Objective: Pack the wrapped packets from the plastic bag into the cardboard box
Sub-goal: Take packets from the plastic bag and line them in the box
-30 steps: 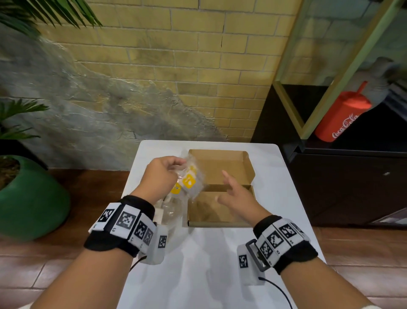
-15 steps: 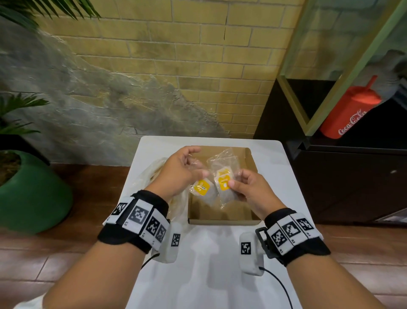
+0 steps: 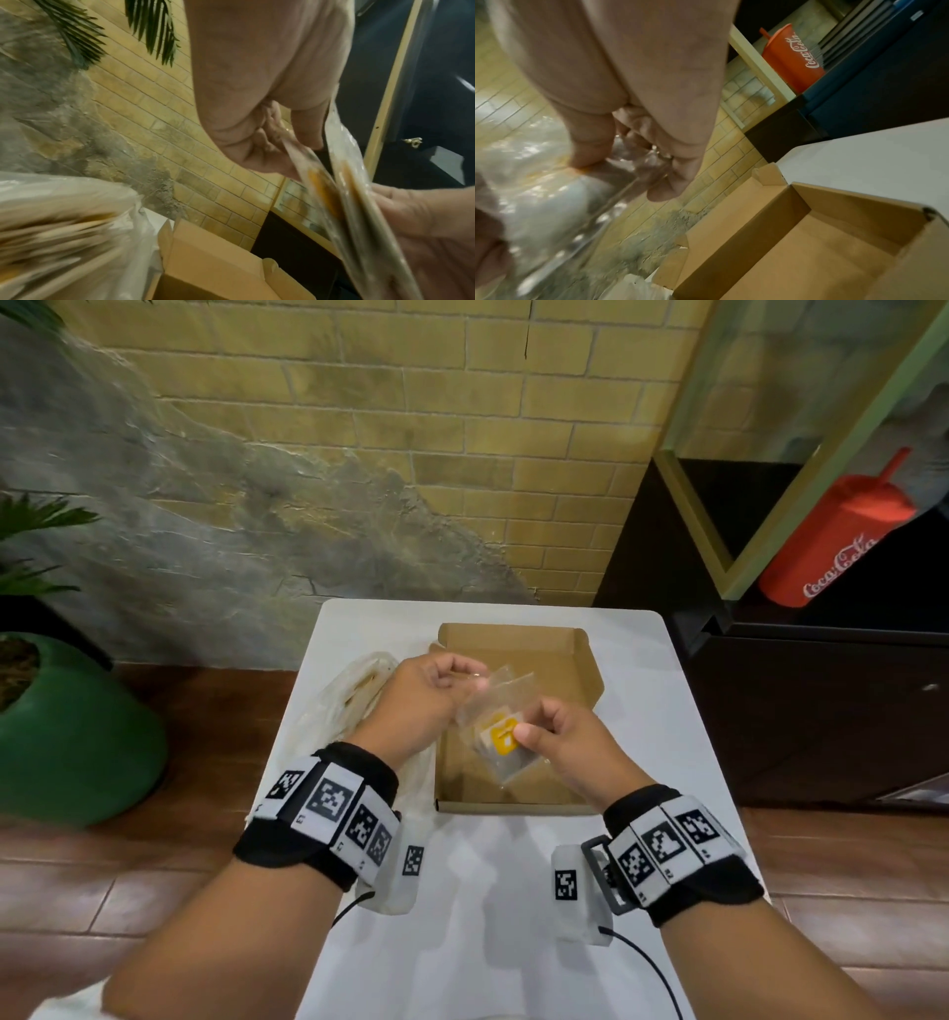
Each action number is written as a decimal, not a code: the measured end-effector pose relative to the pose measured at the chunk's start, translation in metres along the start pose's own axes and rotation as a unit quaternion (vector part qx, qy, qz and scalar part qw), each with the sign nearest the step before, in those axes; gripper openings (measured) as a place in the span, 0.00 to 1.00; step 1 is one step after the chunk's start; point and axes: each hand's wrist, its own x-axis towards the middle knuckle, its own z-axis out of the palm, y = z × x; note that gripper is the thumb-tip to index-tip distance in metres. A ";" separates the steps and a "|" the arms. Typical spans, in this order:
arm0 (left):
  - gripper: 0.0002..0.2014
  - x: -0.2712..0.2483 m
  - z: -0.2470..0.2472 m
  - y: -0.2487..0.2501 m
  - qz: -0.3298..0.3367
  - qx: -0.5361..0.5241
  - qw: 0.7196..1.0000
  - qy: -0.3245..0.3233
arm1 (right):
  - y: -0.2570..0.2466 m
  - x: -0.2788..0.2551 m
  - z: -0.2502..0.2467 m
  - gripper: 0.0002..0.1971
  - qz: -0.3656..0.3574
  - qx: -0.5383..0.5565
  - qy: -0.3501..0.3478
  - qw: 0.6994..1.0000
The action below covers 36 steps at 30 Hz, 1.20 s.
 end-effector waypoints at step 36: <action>0.12 -0.005 0.012 -0.009 -0.114 -0.060 0.991 -0.022 | 0.003 0.005 -0.003 0.08 0.030 0.138 0.073 0.987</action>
